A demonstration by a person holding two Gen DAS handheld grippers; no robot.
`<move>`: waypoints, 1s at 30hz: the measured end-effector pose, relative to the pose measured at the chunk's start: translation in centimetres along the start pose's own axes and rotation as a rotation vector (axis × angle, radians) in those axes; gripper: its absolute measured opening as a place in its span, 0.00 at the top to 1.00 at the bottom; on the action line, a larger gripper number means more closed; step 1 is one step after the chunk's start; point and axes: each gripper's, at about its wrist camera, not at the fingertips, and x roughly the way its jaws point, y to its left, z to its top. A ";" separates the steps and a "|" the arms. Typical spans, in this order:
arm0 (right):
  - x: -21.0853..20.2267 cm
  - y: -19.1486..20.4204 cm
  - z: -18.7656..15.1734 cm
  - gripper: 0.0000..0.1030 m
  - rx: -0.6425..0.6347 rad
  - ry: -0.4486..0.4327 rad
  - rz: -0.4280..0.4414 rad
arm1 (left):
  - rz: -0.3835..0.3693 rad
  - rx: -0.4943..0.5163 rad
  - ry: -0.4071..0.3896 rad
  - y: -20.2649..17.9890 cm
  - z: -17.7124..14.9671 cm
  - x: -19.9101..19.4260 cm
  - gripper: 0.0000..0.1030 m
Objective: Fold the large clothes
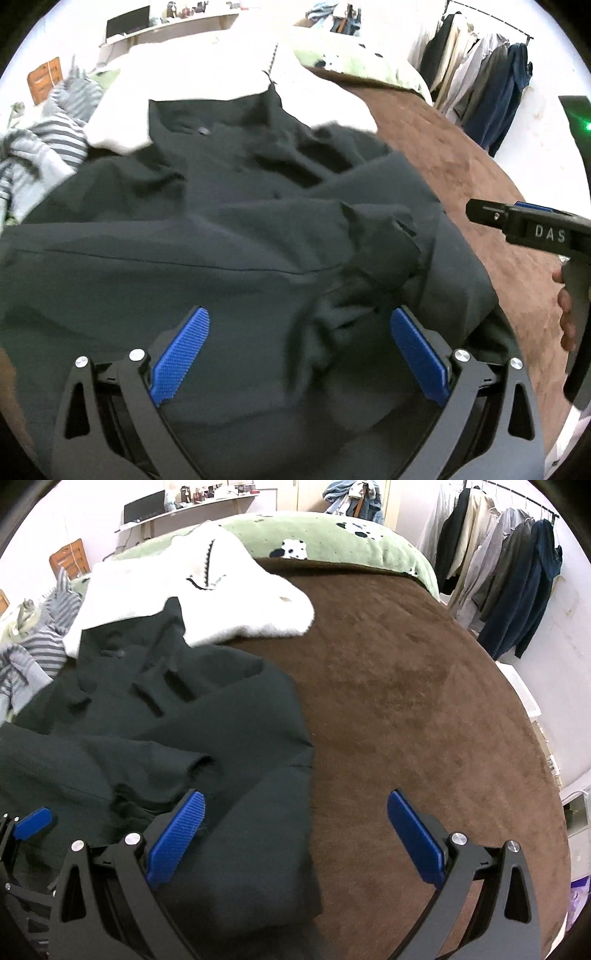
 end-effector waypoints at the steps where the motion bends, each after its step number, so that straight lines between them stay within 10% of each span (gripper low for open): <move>1: -0.5 0.6 0.2 0.05 -0.001 -0.003 0.018 | 0.010 0.003 -0.007 0.7 -0.1 -0.9 0.06; 14: -0.7 13.8 2.6 0.05 -0.181 0.007 0.238 | 0.139 -0.003 -0.031 12.5 0.6 -6.6 0.06; 30: 5.0 12.6 -4.5 0.35 -0.226 0.175 0.155 | 0.026 -0.111 0.086 18.8 2.3 1.8 0.06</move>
